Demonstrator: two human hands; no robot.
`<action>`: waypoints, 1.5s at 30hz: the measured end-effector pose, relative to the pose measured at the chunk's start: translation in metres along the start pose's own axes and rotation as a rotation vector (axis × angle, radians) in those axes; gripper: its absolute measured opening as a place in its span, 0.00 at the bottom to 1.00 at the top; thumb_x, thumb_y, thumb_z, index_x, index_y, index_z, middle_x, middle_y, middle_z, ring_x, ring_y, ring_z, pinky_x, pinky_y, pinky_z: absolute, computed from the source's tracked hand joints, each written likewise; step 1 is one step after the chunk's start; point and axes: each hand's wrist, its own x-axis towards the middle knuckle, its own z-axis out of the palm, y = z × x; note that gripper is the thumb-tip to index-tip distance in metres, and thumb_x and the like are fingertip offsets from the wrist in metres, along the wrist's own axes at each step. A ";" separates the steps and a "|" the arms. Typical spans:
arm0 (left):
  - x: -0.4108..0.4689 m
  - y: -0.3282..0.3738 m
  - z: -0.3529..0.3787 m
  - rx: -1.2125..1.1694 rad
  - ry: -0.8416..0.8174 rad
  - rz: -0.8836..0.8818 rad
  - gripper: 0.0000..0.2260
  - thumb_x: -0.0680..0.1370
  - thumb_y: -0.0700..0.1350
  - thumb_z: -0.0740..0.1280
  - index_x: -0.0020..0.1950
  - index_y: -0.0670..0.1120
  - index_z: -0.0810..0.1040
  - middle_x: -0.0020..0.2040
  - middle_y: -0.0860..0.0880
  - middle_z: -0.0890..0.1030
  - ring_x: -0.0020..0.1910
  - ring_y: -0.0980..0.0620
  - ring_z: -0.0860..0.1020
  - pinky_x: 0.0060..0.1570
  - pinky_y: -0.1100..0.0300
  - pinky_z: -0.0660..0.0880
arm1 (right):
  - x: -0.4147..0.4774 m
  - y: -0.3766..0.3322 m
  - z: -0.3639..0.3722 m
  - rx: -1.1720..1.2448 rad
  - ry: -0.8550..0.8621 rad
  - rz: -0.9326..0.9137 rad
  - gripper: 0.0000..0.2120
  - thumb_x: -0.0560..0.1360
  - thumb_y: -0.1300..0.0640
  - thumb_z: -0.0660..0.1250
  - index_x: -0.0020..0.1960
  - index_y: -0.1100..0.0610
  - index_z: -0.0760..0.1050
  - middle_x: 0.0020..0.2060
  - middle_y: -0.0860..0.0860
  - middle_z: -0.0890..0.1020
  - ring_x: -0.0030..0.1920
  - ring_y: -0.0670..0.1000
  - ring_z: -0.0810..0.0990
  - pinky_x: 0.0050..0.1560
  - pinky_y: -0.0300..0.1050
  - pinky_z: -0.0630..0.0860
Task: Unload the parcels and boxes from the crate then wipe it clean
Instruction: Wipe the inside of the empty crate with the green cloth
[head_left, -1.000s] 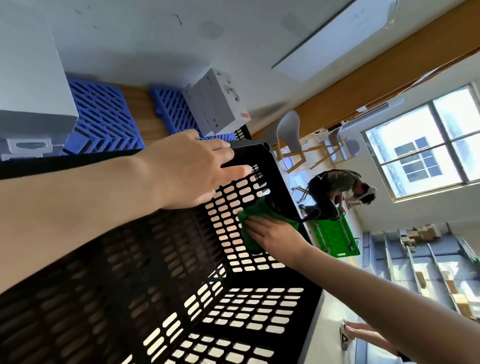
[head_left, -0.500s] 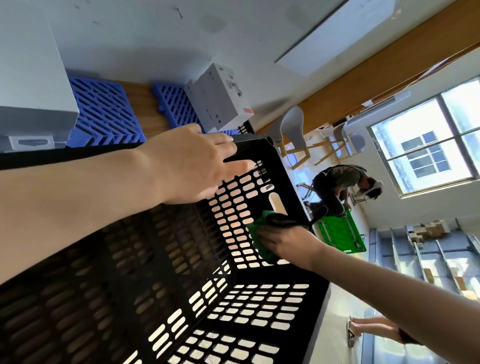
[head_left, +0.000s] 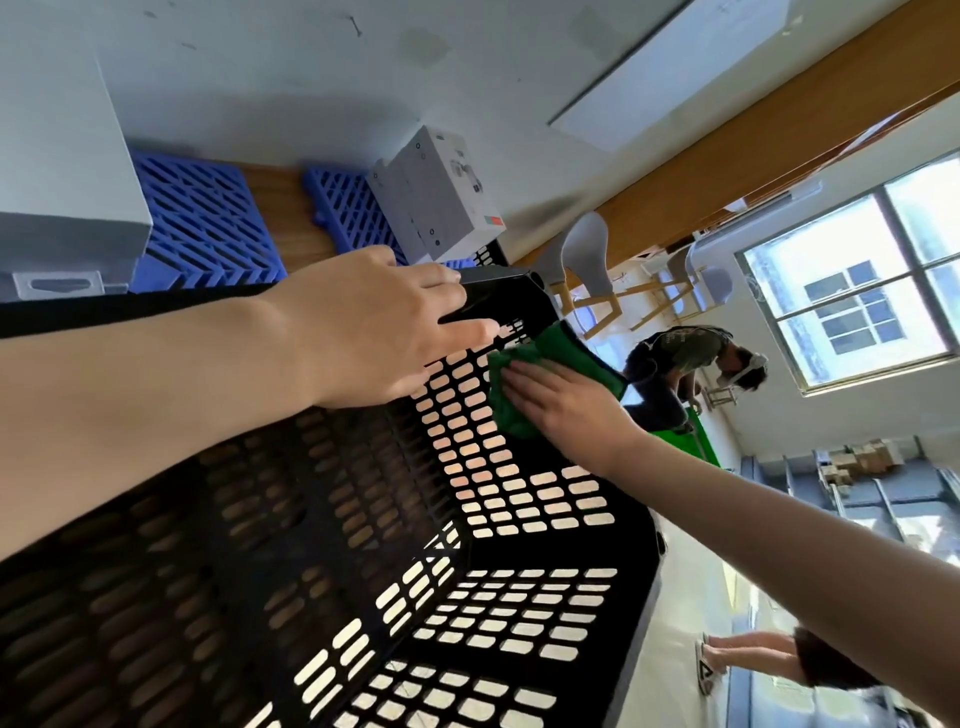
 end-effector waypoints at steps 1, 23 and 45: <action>0.000 0.000 -0.001 -0.001 -0.008 0.000 0.28 0.81 0.58 0.53 0.77 0.54 0.44 0.75 0.47 0.64 0.77 0.48 0.58 0.63 0.51 0.70 | 0.005 0.002 -0.002 -0.025 0.013 0.033 0.23 0.72 0.61 0.70 0.66 0.56 0.75 0.67 0.53 0.75 0.69 0.53 0.72 0.70 0.52 0.65; 0.004 0.005 -0.004 -0.079 -0.088 -0.072 0.21 0.81 0.51 0.59 0.73 0.49 0.61 0.75 0.44 0.63 0.77 0.46 0.56 0.64 0.46 0.66 | 0.111 -0.064 0.036 0.072 0.072 0.000 0.08 0.56 0.64 0.76 0.35 0.60 0.83 0.33 0.54 0.84 0.34 0.52 0.84 0.32 0.39 0.75; -0.001 0.005 -0.003 -0.063 -0.126 -0.074 0.22 0.82 0.53 0.57 0.75 0.48 0.60 0.75 0.42 0.63 0.78 0.44 0.54 0.67 0.42 0.64 | 0.098 -0.073 0.055 0.197 0.022 0.124 0.18 0.59 0.52 0.80 0.48 0.54 0.85 0.48 0.49 0.85 0.51 0.47 0.83 0.53 0.38 0.76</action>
